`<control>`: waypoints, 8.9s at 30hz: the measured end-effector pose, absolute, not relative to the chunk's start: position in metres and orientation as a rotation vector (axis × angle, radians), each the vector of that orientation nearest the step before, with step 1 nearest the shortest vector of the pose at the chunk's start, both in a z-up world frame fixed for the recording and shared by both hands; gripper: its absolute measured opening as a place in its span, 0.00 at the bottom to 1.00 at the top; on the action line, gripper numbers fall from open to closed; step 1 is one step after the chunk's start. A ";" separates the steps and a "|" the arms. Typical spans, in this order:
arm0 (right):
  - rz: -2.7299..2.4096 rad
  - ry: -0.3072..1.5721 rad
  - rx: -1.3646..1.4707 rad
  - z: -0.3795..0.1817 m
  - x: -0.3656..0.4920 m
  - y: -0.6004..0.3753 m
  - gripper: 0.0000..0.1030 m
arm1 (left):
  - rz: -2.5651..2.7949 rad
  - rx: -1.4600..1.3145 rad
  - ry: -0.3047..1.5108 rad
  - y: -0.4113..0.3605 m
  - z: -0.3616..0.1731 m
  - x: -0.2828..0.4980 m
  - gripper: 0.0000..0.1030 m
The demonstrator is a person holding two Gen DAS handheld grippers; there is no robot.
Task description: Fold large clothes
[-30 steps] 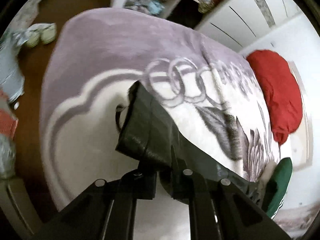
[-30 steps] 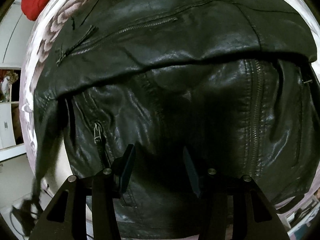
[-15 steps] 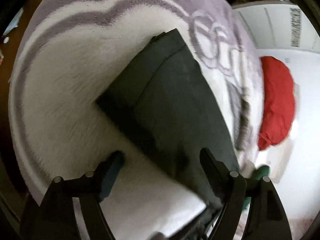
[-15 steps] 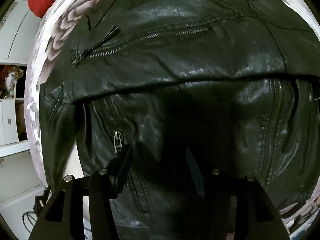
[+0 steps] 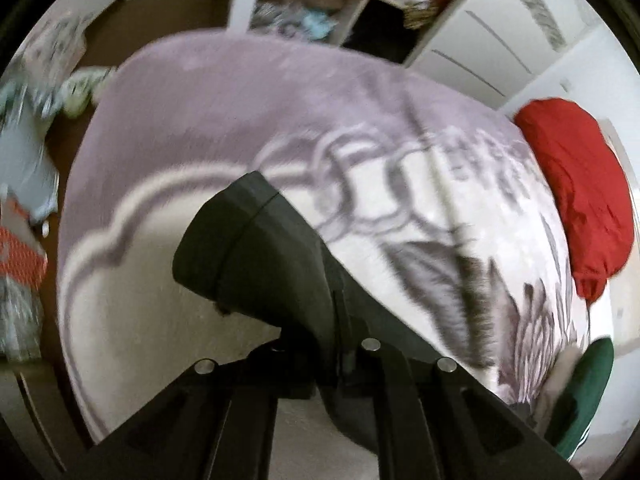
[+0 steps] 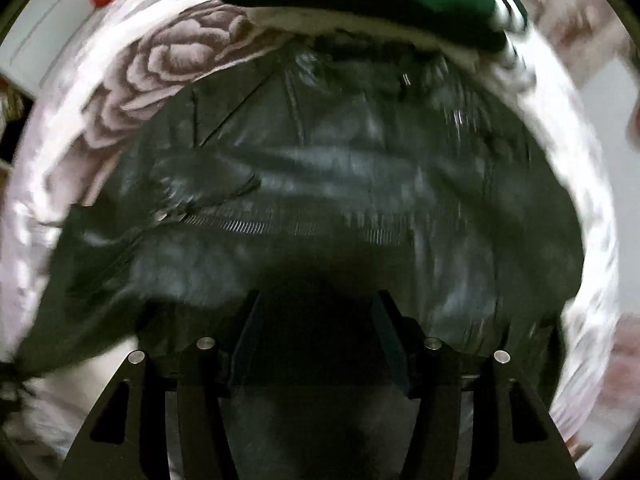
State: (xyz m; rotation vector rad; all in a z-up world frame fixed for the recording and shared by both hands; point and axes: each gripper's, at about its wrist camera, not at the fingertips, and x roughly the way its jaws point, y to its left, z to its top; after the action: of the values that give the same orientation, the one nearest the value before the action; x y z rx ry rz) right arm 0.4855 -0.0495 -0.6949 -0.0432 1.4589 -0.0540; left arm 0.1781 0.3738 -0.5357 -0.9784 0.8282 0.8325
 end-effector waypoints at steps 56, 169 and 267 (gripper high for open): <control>0.128 1.663 0.751 -0.736 0.487 -0.413 0.31 | 0.405 0.083 1.315 0.030 -0.586 0.380 0.98; 0.713 1.775 0.747 -0.799 0.551 -0.450 0.82 | 0.627 0.233 1.460 -0.341 -0.611 0.223 0.13; 0.517 1.899 0.706 -0.762 0.342 -0.256 0.31 | -0.064 -0.621 1.325 0.047 -0.602 0.201 0.12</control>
State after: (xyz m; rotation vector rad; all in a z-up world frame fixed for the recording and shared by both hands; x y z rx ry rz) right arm 0.3421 -0.2558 -0.7619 0.7061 1.8992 0.5167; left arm 0.2013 0.0467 -0.6017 -0.6206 1.3247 -0.0644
